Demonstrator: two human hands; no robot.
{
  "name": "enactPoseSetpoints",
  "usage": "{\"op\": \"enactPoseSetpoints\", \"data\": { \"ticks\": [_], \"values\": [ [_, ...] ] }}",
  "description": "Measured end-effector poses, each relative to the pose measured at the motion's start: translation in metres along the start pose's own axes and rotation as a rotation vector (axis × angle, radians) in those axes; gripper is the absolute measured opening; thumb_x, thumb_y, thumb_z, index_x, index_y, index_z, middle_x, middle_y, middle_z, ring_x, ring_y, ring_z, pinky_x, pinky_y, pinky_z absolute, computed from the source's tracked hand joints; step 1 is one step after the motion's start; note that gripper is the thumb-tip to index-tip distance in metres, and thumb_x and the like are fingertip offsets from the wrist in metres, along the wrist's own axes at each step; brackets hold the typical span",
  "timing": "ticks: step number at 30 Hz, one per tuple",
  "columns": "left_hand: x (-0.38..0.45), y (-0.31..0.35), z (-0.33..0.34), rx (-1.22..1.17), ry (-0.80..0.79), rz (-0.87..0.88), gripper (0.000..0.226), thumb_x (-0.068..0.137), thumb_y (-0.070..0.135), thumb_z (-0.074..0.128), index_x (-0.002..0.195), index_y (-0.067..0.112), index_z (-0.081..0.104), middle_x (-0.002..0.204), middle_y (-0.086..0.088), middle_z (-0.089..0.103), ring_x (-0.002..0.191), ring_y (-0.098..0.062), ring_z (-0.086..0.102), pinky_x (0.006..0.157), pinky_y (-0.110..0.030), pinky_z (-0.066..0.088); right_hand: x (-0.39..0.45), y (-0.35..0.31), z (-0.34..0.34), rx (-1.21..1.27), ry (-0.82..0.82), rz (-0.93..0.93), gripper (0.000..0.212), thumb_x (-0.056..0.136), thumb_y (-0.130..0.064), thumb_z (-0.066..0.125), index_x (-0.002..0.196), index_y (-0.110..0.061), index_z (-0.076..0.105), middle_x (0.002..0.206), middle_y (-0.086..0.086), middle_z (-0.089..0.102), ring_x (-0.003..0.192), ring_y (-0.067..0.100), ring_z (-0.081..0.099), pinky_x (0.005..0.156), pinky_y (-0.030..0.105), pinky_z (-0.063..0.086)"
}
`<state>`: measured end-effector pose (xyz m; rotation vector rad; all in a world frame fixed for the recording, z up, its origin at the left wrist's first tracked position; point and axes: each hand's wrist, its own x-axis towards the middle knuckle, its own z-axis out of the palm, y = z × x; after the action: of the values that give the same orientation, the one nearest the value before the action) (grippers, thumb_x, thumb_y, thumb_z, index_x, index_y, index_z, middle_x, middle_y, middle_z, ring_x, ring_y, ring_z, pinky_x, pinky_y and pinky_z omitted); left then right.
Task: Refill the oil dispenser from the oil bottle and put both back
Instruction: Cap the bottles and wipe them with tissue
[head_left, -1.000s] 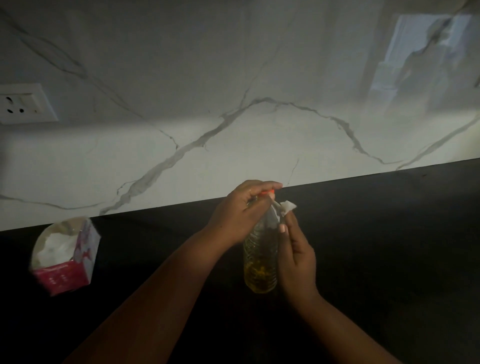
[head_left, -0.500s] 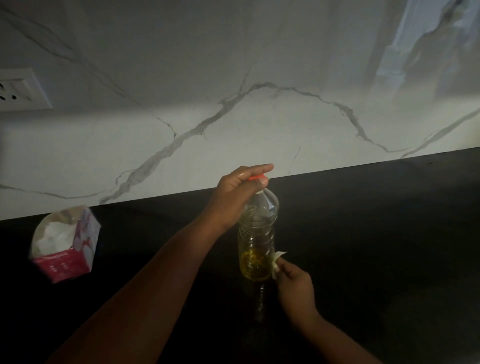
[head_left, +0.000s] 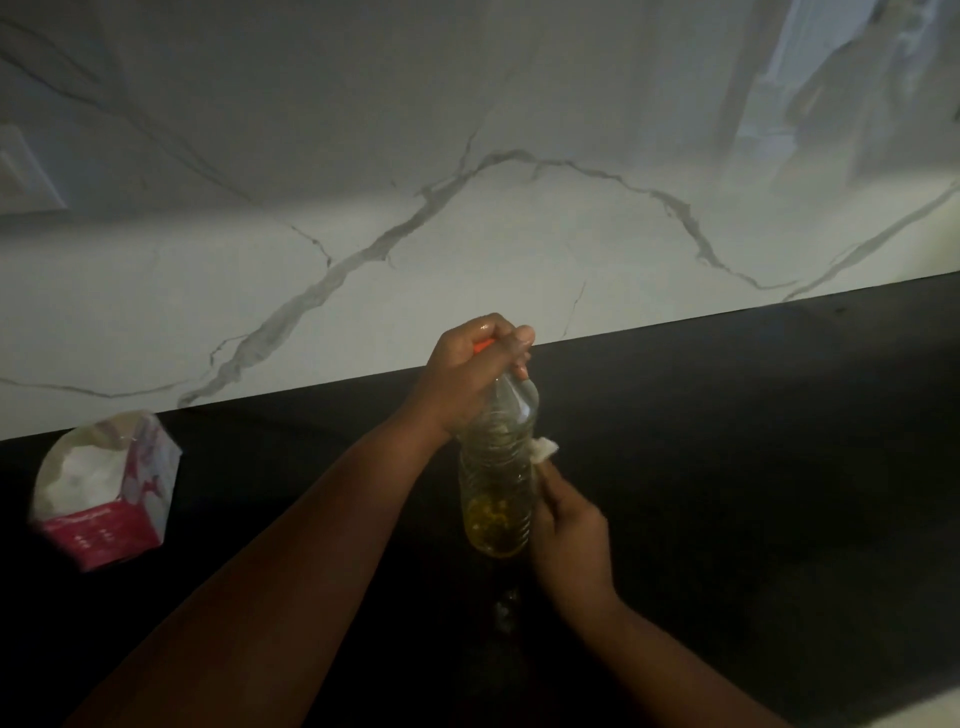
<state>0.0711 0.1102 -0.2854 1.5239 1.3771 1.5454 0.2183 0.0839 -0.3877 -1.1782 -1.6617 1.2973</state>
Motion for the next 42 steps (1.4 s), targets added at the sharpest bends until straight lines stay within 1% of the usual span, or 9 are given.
{"op": "enactPoseSetpoints", "data": {
  "ticks": [4, 8, 11, 15, 21, 26, 30, 35, 42],
  "values": [
    [0.006, -0.003, -0.006, -0.041, -0.096, 0.017, 0.023, 0.079, 0.040, 0.059, 0.061, 0.028, 0.065, 0.063, 0.006, 0.062, 0.079, -0.020, 0.062, 0.103, -0.062, 0.042, -0.009, 0.030, -0.002, -0.127, -0.096, 0.223, 0.030, 0.096, -0.005, 0.046, 0.103, -0.024, 0.068, 0.085, 0.004, 0.070, 0.076, 0.018, 0.068, 0.071, 0.038, 0.059],
    [0.006, -0.003, -0.006, -0.038, -0.062, 0.030, 0.021, 0.079, 0.042, 0.057, 0.066, 0.029, 0.068, 0.072, 0.007, 0.064, 0.085, -0.019, 0.061, 0.097, -0.049, 0.049, 0.005, 0.001, -0.003, 0.218, -0.016, 0.384, 0.032, 0.093, 0.005, 0.047, 0.088, -0.017, 0.071, 0.089, 0.009, 0.073, 0.084, 0.021, 0.070, 0.081, 0.041, 0.059],
    [0.000, -0.001, -0.005, 0.000, -0.014, 0.037, 0.022, 0.087, 0.038, 0.053, 0.087, 0.028, 0.072, 0.087, 0.012, 0.061, 0.082, 0.000, 0.057, 0.082, -0.019, 0.045, 0.010, -0.045, -0.015, 0.411, 0.009, 0.257, 0.031, 0.092, 0.002, 0.050, 0.086, -0.021, 0.070, 0.084, 0.002, 0.075, 0.077, 0.011, 0.072, 0.071, 0.031, 0.060],
    [-0.008, -0.006, -0.002, 0.040, 0.075, 0.114, 0.022, 0.085, 0.040, 0.058, 0.105, 0.033, 0.064, 0.081, 0.000, 0.056, 0.075, 0.000, 0.056, 0.075, -0.018, 0.045, 0.012, -0.079, -0.024, 0.261, 0.051, -0.101, 0.032, 0.095, -0.004, 0.051, 0.112, -0.024, 0.069, 0.090, -0.005, 0.074, 0.080, 0.012, 0.071, 0.071, 0.029, 0.060],
    [-0.012, -0.012, -0.004, -0.077, 0.320, 0.165, 0.020, 0.072, 0.040, 0.070, 0.079, 0.026, 0.058, 0.079, 0.004, 0.064, 0.079, -0.014, 0.063, 0.074, -0.027, 0.053, -0.002, -0.021, 0.000, -0.017, 0.033, -0.118, 0.037, 0.095, -0.005, 0.048, 0.116, -0.031, 0.065, 0.087, -0.002, 0.071, 0.079, 0.008, 0.069, 0.073, 0.032, 0.059],
    [-0.005, -0.008, -0.004, -0.130, 0.226, 0.148, 0.009, 0.068, 0.032, 0.072, 0.064, 0.035, 0.065, 0.072, 0.008, 0.070, 0.075, -0.009, 0.067, 0.071, -0.025, 0.054, -0.002, 0.019, -0.001, -0.180, -0.121, 0.205, 0.028, 0.094, -0.003, 0.049, 0.099, -0.022, 0.069, 0.083, 0.003, 0.071, 0.077, 0.017, 0.069, 0.070, 0.036, 0.058],
    [-0.002, -0.005, -0.006, -0.151, 0.183, 0.100, 0.008, 0.064, 0.032, 0.073, 0.060, 0.036, 0.067, 0.072, 0.008, 0.071, 0.075, -0.013, 0.066, 0.070, -0.028, 0.053, 0.007, -0.001, -0.003, 0.079, -0.053, 0.306, 0.021, 0.090, 0.001, 0.053, 0.084, -0.006, 0.072, 0.087, 0.016, 0.072, 0.089, 0.033, 0.069, 0.078, 0.052, 0.056],
    [-0.008, 0.000, -0.003, -0.038, 0.229, 0.132, 0.008, 0.073, 0.022, 0.077, 0.073, 0.023, 0.070, 0.087, 0.004, 0.064, 0.087, -0.008, 0.065, 0.077, -0.021, 0.052, 0.015, -0.062, -0.021, 0.339, -0.013, 0.087, 0.027, 0.093, -0.001, 0.052, 0.095, -0.020, 0.072, 0.086, 0.001, 0.075, 0.078, 0.012, 0.072, 0.065, 0.026, 0.059],
    [-0.038, 0.009, 0.021, -0.082, 0.431, -0.011, 0.021, 0.096, 0.023, 0.060, 0.111, 0.037, 0.065, 0.115, 0.014, 0.064, 0.104, 0.009, 0.059, 0.081, -0.005, 0.046, 0.012, -0.035, -0.013, 0.036, -0.036, -0.162, 0.029, 0.096, -0.008, 0.050, 0.112, -0.024, 0.068, 0.093, -0.001, 0.073, 0.084, 0.012, 0.071, 0.076, 0.041, 0.060]
  ]
}}
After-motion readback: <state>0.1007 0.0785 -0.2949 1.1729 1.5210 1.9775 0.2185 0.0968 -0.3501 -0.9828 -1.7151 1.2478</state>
